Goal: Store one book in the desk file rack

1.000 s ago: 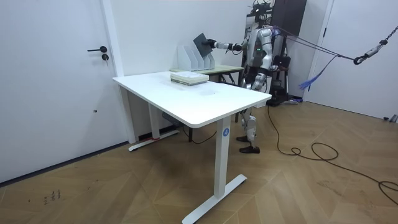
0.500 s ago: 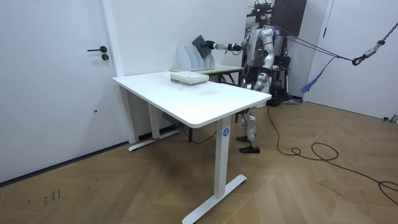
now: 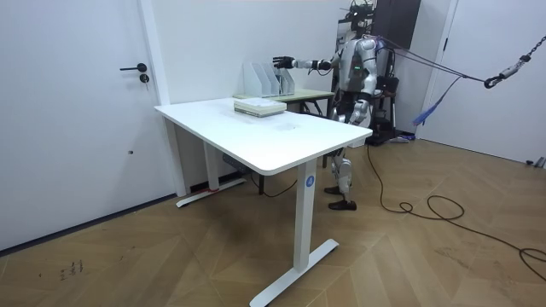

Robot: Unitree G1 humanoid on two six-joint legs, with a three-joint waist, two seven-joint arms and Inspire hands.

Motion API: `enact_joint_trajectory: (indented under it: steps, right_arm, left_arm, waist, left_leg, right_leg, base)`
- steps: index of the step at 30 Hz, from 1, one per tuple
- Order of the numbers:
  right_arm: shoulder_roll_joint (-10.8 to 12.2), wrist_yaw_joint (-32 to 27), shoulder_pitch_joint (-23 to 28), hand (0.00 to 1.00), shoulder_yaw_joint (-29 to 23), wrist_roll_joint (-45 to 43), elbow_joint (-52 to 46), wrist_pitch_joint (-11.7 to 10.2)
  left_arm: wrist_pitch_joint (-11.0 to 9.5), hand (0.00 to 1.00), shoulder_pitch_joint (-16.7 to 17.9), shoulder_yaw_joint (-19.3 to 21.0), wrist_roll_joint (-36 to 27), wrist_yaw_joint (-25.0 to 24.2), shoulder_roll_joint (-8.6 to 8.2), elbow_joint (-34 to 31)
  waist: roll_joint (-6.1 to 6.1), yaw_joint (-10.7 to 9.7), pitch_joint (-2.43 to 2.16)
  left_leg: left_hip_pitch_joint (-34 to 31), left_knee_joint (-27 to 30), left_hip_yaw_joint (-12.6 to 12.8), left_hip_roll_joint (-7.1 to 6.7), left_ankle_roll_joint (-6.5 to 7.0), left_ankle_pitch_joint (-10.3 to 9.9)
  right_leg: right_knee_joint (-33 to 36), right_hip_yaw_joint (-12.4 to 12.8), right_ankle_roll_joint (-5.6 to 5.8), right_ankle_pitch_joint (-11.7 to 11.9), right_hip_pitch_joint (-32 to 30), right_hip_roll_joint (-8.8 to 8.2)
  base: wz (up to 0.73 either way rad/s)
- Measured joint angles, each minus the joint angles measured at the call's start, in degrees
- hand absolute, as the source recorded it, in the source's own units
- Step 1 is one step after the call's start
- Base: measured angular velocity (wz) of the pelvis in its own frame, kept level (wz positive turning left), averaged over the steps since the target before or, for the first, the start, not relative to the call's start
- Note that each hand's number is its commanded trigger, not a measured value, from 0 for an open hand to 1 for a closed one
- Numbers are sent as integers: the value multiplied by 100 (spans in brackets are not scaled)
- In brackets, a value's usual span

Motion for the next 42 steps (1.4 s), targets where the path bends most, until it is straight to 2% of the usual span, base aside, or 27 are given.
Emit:
enact_joint_trajectory:
  steps: [5, 15, 23, 28, 32, 34, 36, 38, 42]
  right_arm:
    - [0, 54, -5, 0, 1, 3, -11, -92]
    - [-2, 40, -337, 0, 3, 78, -20, -91]
    - [-2, 16, -338, 0, 4, 251, -232, -91]
    - [-3, -105, -333, 0, 20, 254, -1182, -93]
    - [0, -10, -175, 0, 15, 272, -2295, -123]
    - [16, 128, 55, 0, 30, 270, -2835, -240]
    - [22, 287, 180, 0, 38, 318, -3148, -240]
    - [22, 507, 368, 0, 49, 348, -3495, -246]
    - [26, 1166, 611, 0, 142, 939, -3955, -271]
  left_arm:
    - [-4, 0, 2, 5, 0, 14, -16, -9]
    - [-68, 0, 7, 14, 3, 59, -15, -10]
    - [-130, 0, 23, 8, -5, 109, -12, 7]
    - [-150, 0, 38, 12, -86, 124, 14, 57]
    - [-225, 0, 39, 25, -66, 125, 67, 54]
    - [-257, 0, 27, 9, -69, 127, 67, 57]
    - [-276, 0, 22, 16, -81, 125, 67, 62]
    - [-309, 0, 25, 12, -83, 111, 63, 85]
    - [-385, 0, -7, 12, -93, 93, 42, 251]
  waist:
    - [20, 18, 10]
    - [2, 36, 16]
    - [10, 18, 23]
    - [-17, 0, 39]
    - [-114, -60, 67]
    - [-157, -38, 65]
    - [-159, -18, 64]
    - [-153, 17, 63]
    - [-103, 3, 76]
  left_leg:
    - [-5, -4, -55, -10, 1, 1]
    - [-7, -46, -59, -30, 13, 14]
    - [-19, -46, -56, -28, 13, 15]
    - [14, -50, -32, -25, 14, 16]
    - [8, -49, -32, -23, 12, 15]
    - [7, -50, -1, -24, 12, 14]
    - [8, -63, 44, -20, 12, 15]
    - [29, -69, 86, -15, 13, 15]
    - [78, -83, 125, 7, 13, 14]
  right_leg:
    - [-3, -33, 2, -1, 2, -14]
    - [-9, -69, 25, -15, -5, -44]
    - [6, -139, 24, -15, -12, -55]
    - [-4, -128, 21, -20, -13, -49]
    - [-35, -124, 22, -20, -14, -40]
    - [-23, -88, 22, -19, -19, -42]
    - [-12, -6, 27, -16, -20, -35]
    - [-4, 31, 29, -15, -17, -35]
    - [1, 112, 29, -4, 0, -37]
  base:
    - [3]
    - [0]
    - [1]
    - [0]
    - [0]
    - [-5]
    - [-12]
    - [-11]
    - [-6]
